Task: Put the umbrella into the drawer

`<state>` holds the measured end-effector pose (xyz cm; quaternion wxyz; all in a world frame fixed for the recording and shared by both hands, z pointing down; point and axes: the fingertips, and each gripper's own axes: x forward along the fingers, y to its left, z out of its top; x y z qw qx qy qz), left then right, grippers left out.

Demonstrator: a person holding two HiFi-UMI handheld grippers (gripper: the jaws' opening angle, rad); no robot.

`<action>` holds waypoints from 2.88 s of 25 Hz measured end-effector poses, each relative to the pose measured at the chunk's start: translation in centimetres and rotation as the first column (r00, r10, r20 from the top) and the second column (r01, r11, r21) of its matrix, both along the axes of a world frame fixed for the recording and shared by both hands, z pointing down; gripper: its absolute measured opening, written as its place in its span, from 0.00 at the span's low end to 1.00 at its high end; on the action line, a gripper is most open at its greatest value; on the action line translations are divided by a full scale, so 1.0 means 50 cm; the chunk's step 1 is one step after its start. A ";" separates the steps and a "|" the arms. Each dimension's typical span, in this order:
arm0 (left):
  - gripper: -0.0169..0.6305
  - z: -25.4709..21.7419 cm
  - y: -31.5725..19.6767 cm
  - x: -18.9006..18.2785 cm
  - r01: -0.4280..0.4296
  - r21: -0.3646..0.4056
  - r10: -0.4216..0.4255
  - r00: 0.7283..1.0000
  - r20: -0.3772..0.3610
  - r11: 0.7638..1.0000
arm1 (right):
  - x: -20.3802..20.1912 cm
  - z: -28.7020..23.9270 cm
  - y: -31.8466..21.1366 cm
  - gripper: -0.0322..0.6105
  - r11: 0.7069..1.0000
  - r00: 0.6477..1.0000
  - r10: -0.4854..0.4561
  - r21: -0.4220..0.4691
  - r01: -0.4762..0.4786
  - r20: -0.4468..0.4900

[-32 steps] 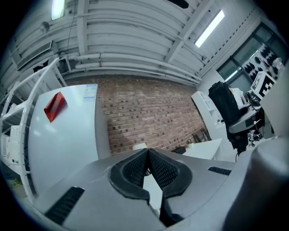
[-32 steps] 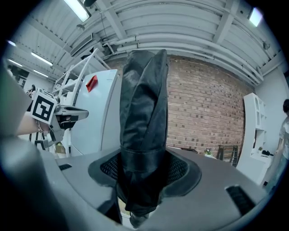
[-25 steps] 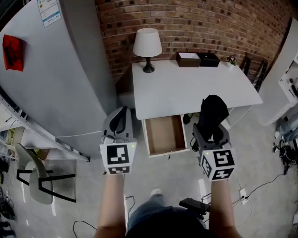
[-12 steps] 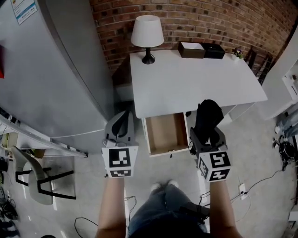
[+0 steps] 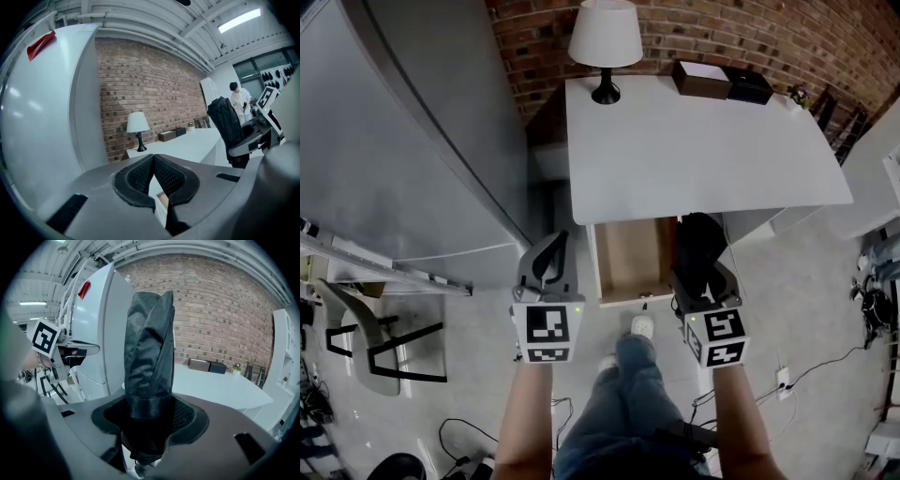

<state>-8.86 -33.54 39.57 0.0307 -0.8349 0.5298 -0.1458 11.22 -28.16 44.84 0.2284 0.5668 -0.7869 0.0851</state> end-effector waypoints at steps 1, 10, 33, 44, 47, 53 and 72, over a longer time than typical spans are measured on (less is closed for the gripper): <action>0.03 0.008 -0.003 0.000 0.004 -0.008 -0.004 1.000 0.001 1.000 | -0.002 0.013 -0.005 0.40 1.000 1.000 -0.009 -0.012 0.009 -0.004; 0.03 0.085 -0.017 0.003 0.055 -0.092 -0.054 0.998 0.020 0.994 | -0.014 0.145 -0.052 0.41 0.986 0.991 -0.122 -0.123 0.116 -0.049; 0.03 0.201 -0.122 0.018 0.124 -0.228 -0.115 0.992 0.054 0.966 | -0.073 0.471 -0.175 0.41 0.828 0.852 -0.479 -0.433 0.358 -0.213; 0.03 0.241 -0.137 0.004 0.145 -0.251 -0.126 0.988 0.092 0.957 | -0.083 0.597 -0.183 0.41 0.725 0.720 -0.627 -0.562 0.399 -0.298; 0.03 0.251 -0.141 0.002 0.151 -0.257 -0.129 0.987 0.101 0.954 | -0.087 0.626 -0.189 0.41 0.703 0.701 -0.647 -0.590 0.397 -0.299; 0.03 0.277 -0.151 -0.001 0.161 -0.277 -0.134 0.984 0.114 0.947 | -0.105 0.684 -0.210 0.42 0.673 0.698 -0.658 -0.635 0.379 -0.282; 0.03 0.324 -0.176 -0.018 0.207 -0.305 -0.167 0.974 0.150 0.930 | -0.075 0.815 -0.237 0.43 0.601 0.720 -0.654 -0.737 0.309 -0.231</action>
